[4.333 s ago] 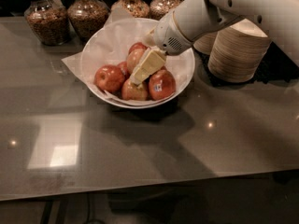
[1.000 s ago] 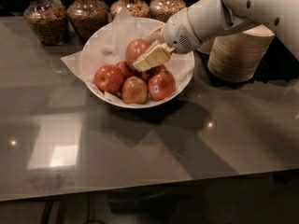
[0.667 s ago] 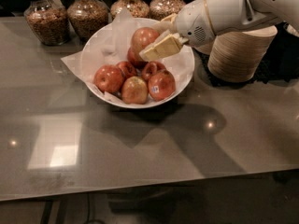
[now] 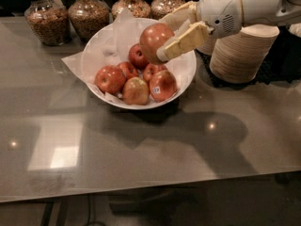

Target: Pick apple from white bowl

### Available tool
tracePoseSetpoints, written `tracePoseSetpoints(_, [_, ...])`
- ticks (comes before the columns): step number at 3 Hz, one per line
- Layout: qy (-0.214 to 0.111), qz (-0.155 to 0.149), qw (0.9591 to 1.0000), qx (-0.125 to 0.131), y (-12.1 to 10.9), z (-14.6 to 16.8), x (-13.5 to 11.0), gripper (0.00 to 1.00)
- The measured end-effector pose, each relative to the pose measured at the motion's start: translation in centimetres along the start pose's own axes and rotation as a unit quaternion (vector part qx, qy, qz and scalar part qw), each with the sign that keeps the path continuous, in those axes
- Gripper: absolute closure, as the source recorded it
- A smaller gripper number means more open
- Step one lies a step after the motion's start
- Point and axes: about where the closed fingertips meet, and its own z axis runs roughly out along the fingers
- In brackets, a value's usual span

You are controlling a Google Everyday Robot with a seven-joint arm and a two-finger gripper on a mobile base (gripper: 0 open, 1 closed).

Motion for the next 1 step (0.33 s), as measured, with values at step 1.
tracePoseSetpoints(1, [0.000,0.000,1.0000,0.000,0.00,0.00,0.00,1.00])
